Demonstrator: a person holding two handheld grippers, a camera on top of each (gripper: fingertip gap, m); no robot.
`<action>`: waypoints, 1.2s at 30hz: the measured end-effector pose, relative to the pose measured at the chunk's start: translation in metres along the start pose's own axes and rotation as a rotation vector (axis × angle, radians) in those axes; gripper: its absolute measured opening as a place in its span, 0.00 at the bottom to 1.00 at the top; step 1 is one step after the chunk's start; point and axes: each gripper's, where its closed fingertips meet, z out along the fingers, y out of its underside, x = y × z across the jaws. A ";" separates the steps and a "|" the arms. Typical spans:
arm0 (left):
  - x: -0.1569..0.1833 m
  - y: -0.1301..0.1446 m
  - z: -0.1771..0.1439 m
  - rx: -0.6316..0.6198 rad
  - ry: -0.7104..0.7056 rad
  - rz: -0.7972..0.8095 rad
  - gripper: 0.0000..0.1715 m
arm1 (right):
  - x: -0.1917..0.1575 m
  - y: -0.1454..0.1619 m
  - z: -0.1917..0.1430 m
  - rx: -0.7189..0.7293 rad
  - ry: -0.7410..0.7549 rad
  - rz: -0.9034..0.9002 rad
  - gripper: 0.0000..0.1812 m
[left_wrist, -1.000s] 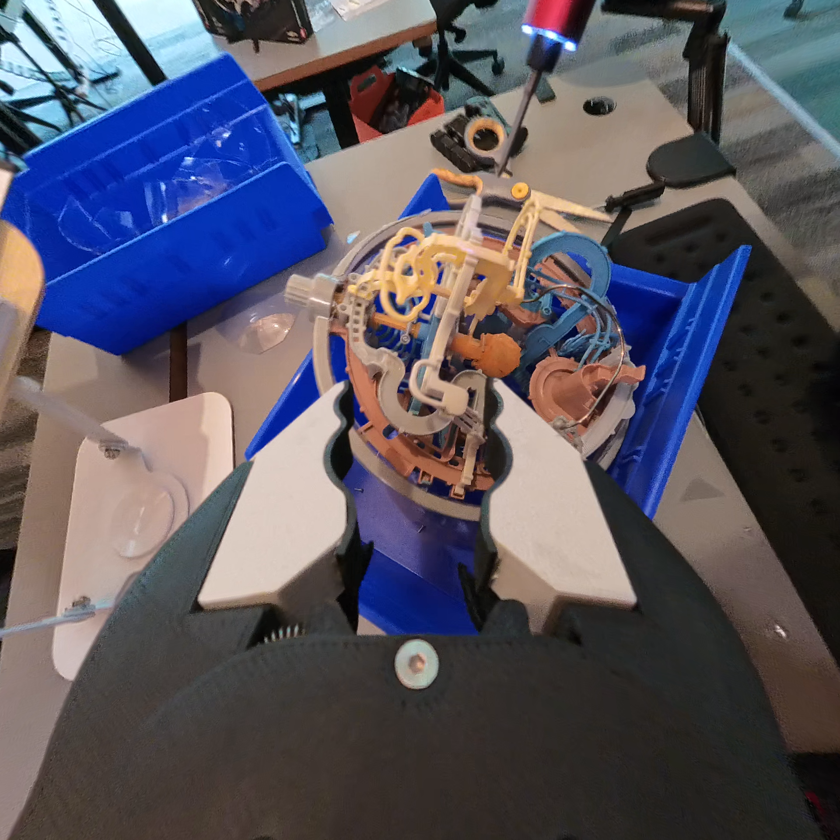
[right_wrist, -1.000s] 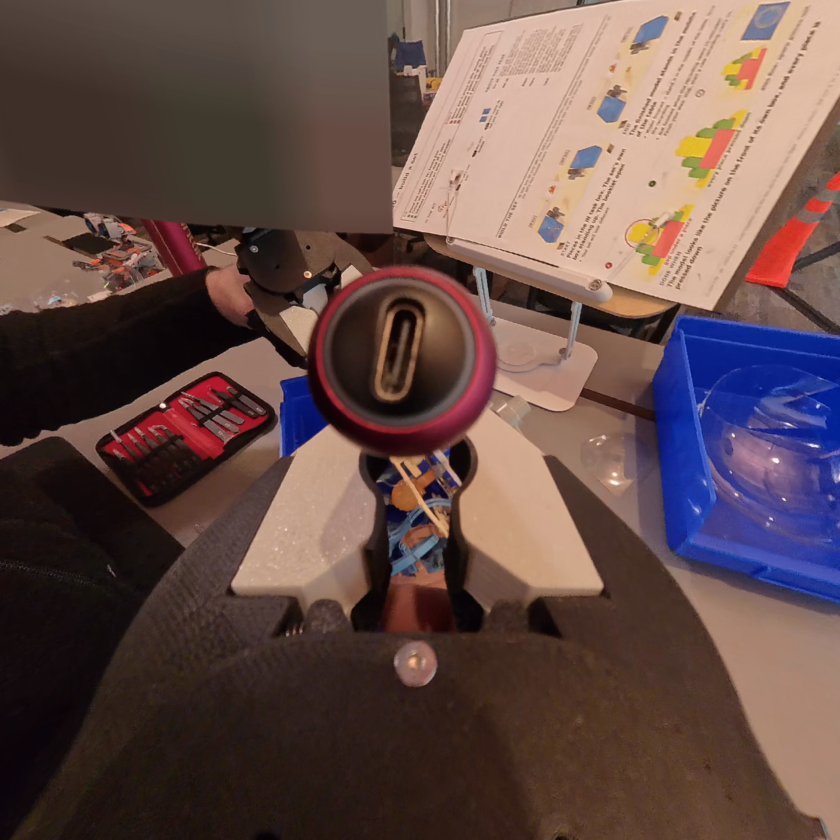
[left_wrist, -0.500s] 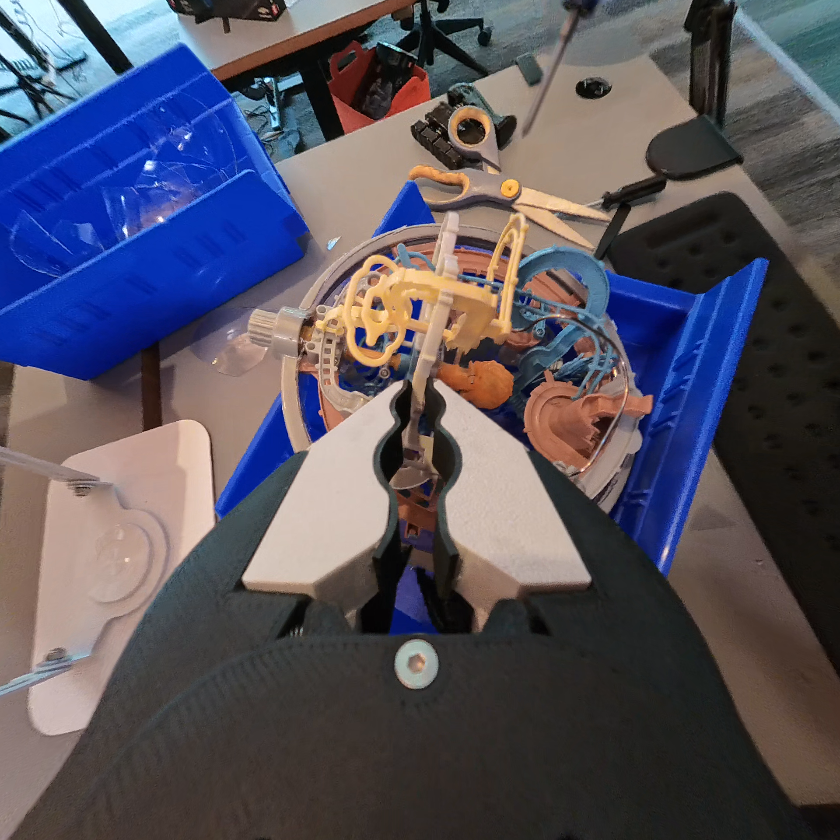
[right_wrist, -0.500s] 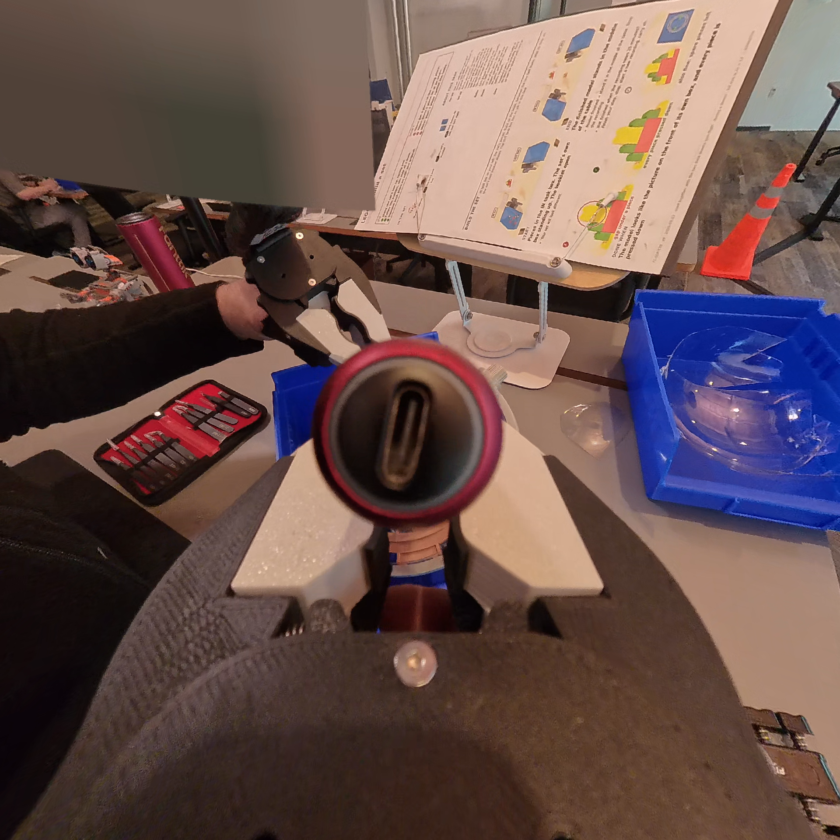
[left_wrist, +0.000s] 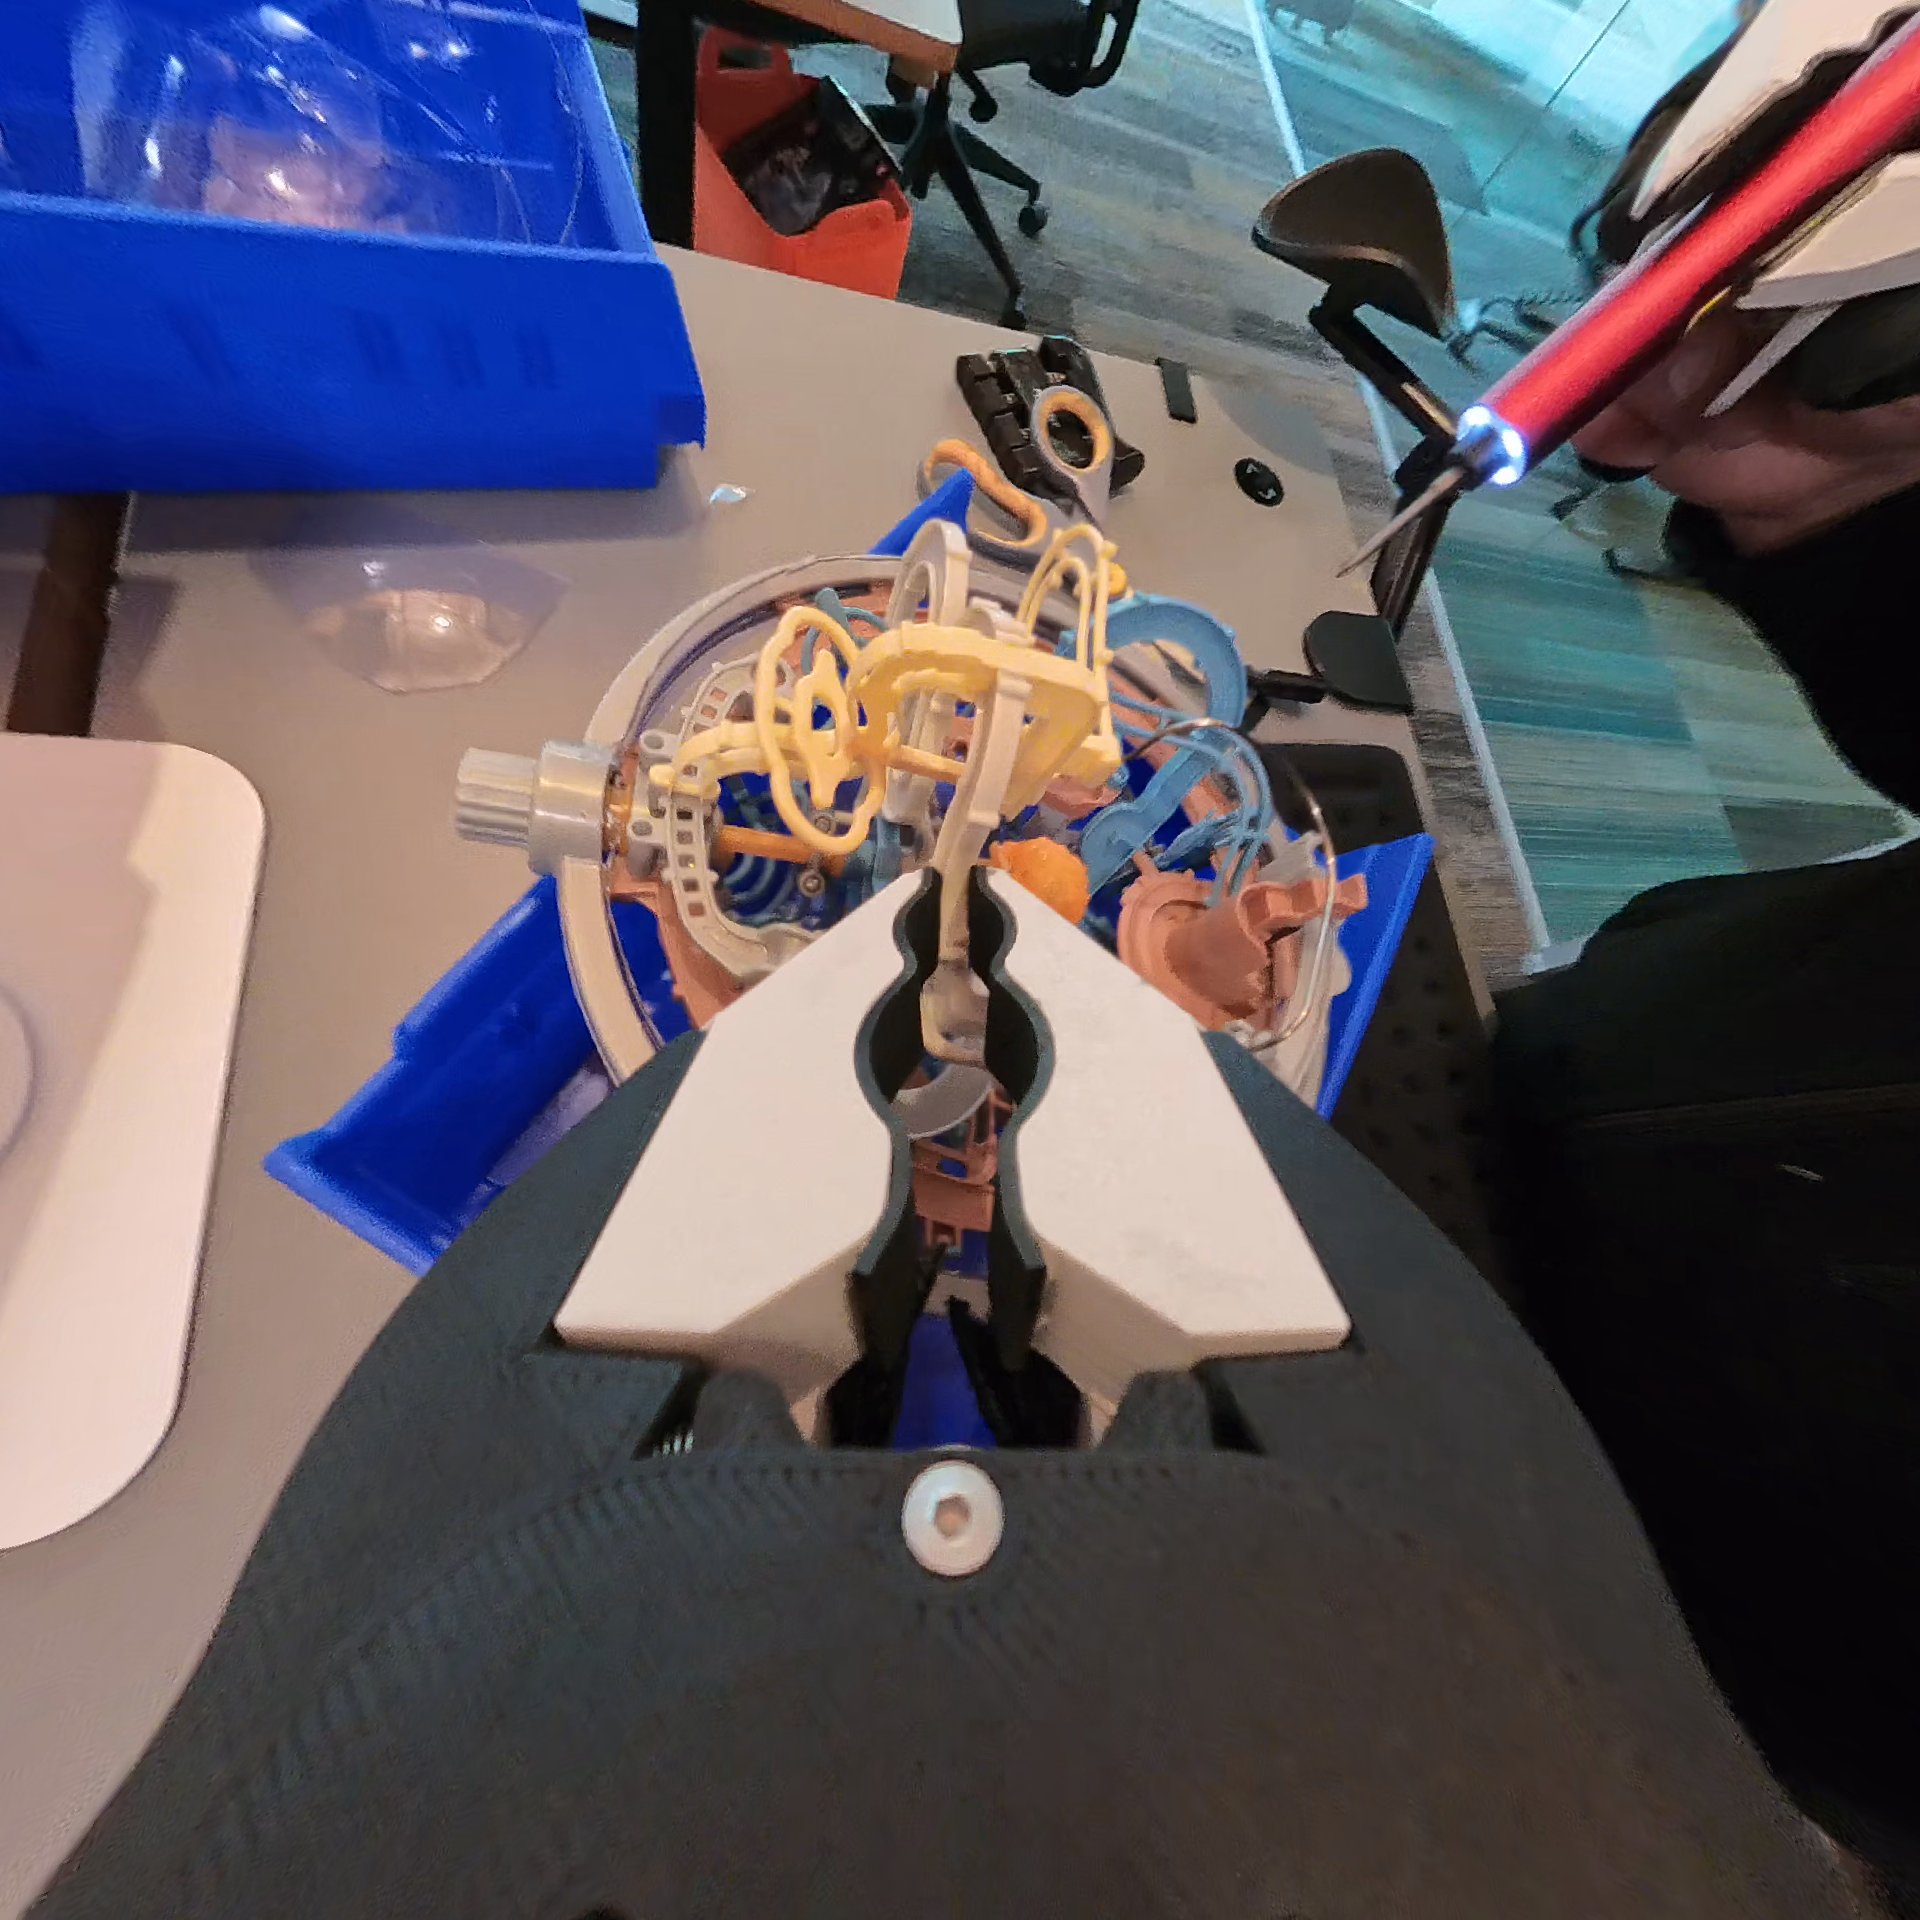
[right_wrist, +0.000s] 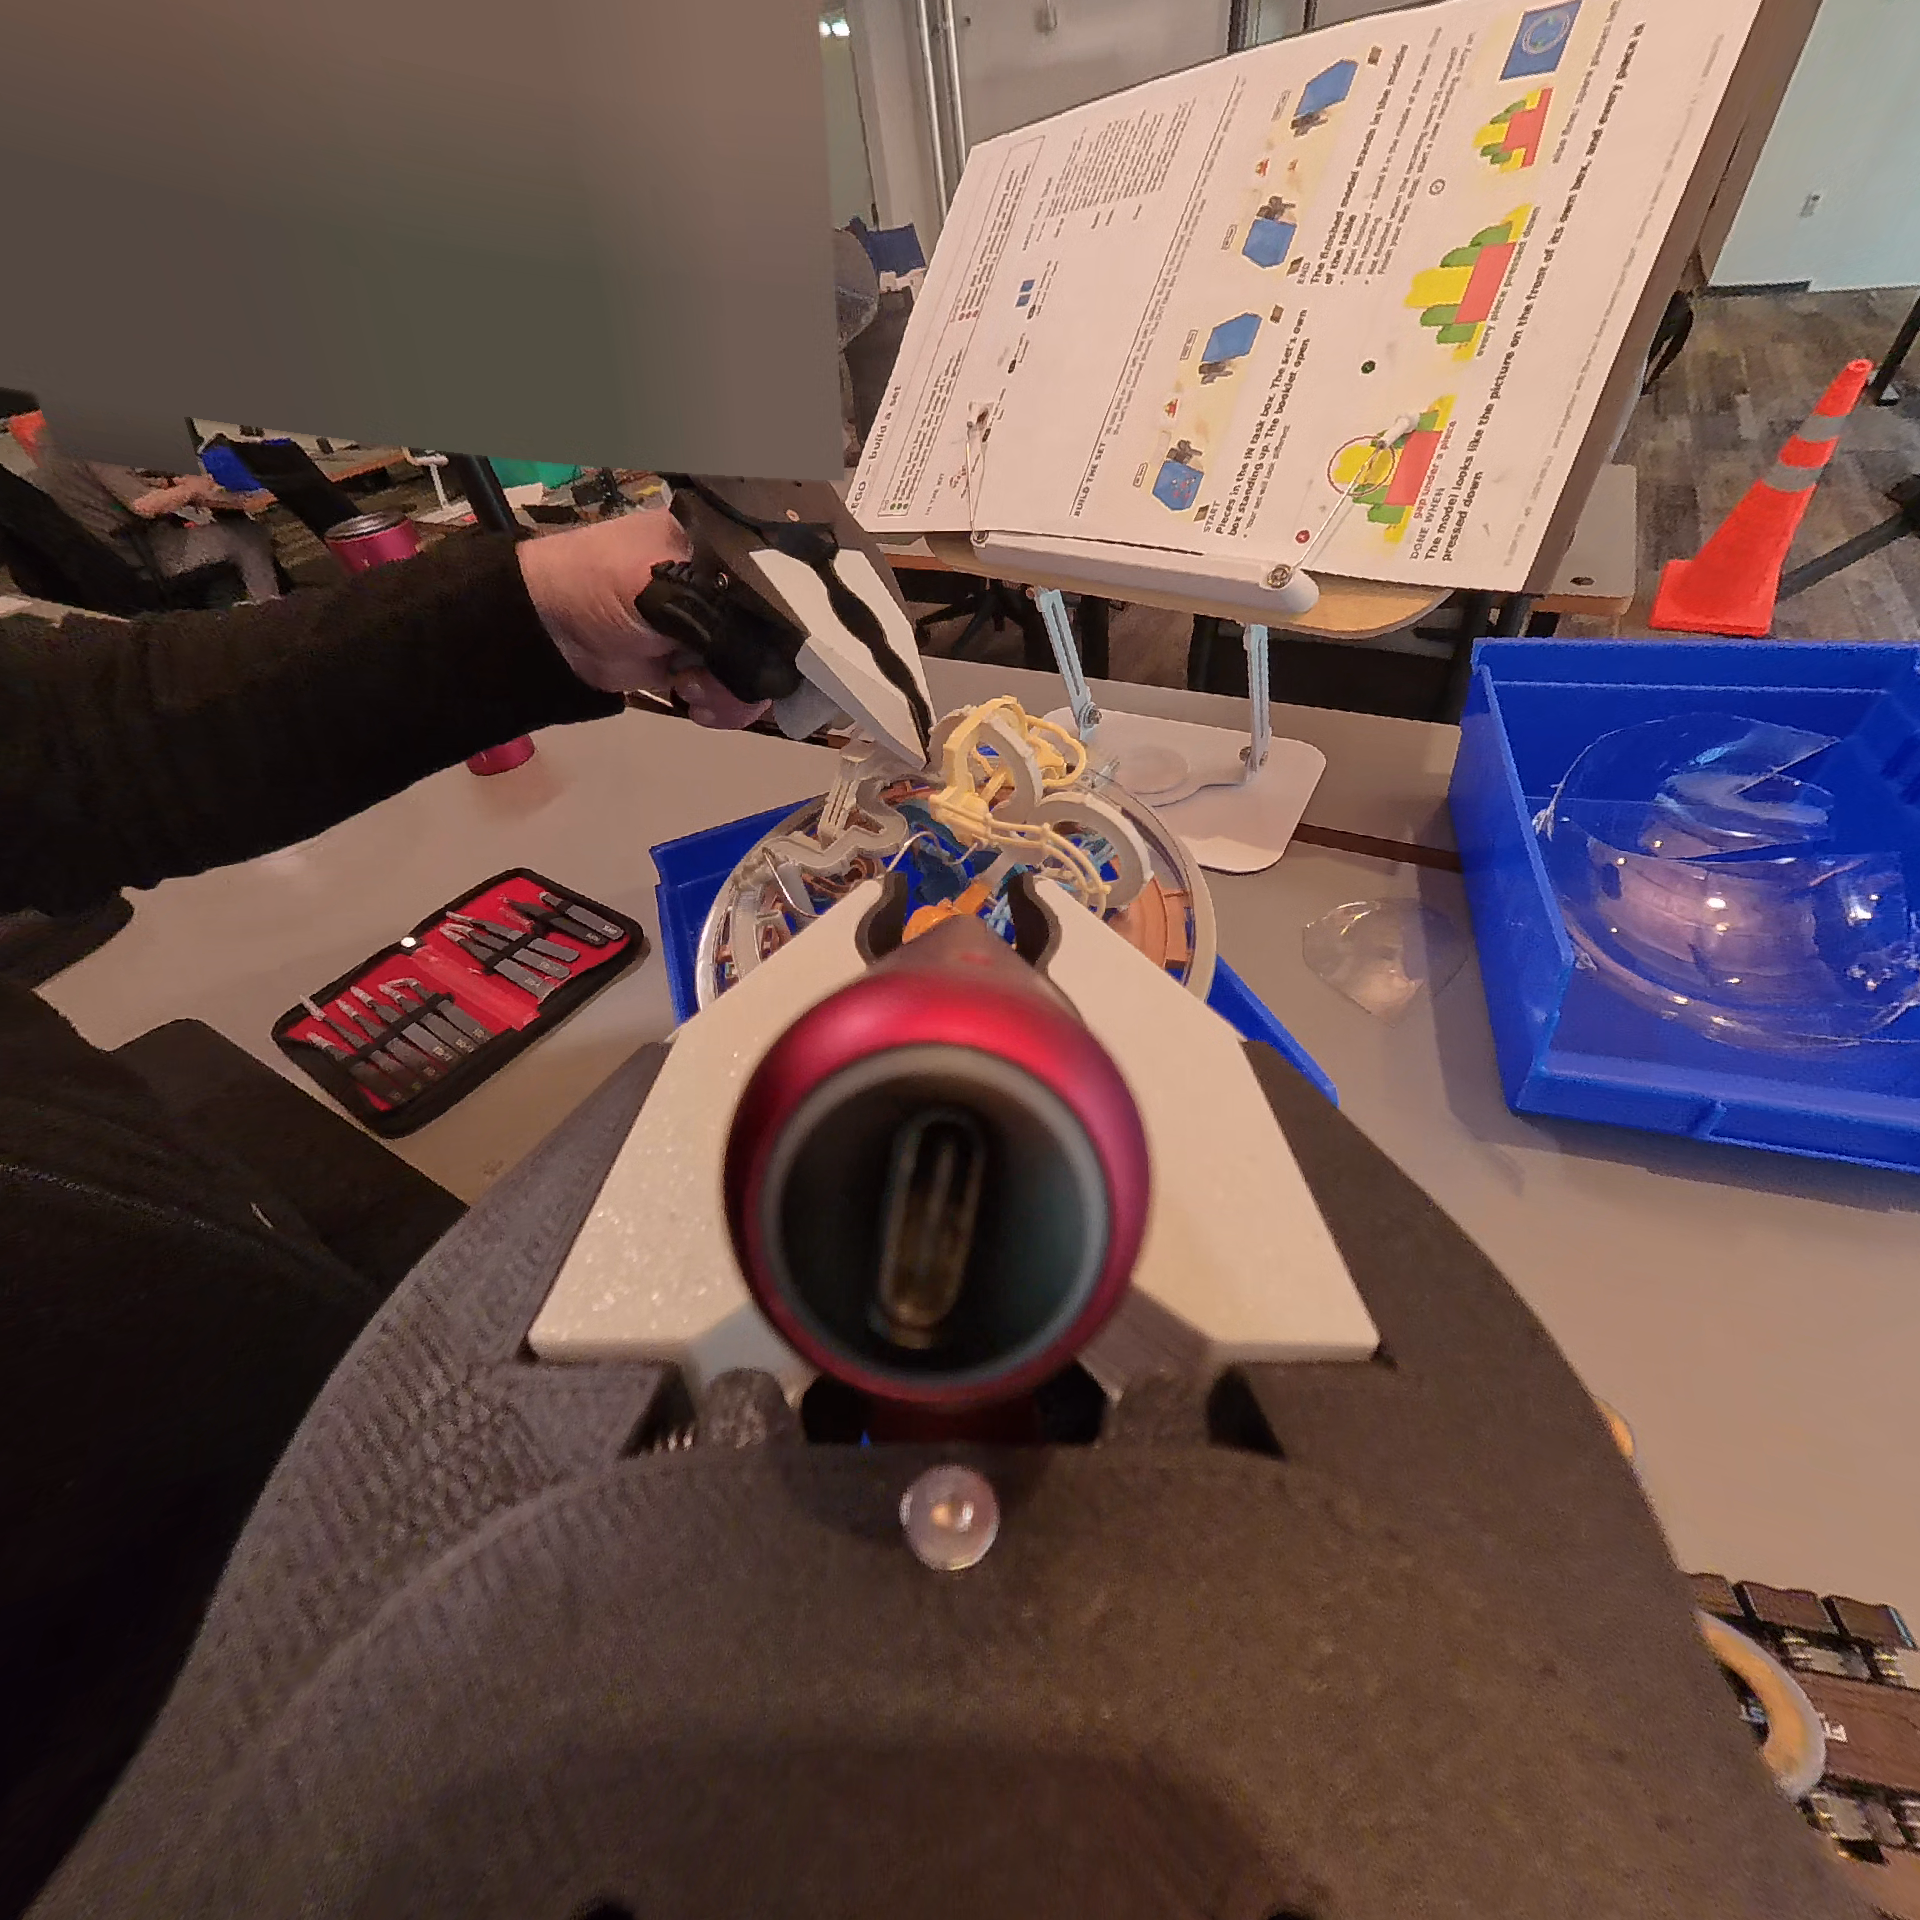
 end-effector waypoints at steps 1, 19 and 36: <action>0.000 0.002 0.000 -0.012 0.006 -0.005 0.02 | -0.001 0.002 -0.001 0.001 -0.004 0.001 0.11; 0.009 0.013 0.004 0.088 -0.212 -0.250 0.03 | -0.038 0.043 -0.003 -0.048 -0.073 0.014 0.10; 0.052 0.015 0.030 0.220 -0.448 -0.454 0.02 | -0.005 0.060 -0.048 -0.031 -0.093 0.006 0.10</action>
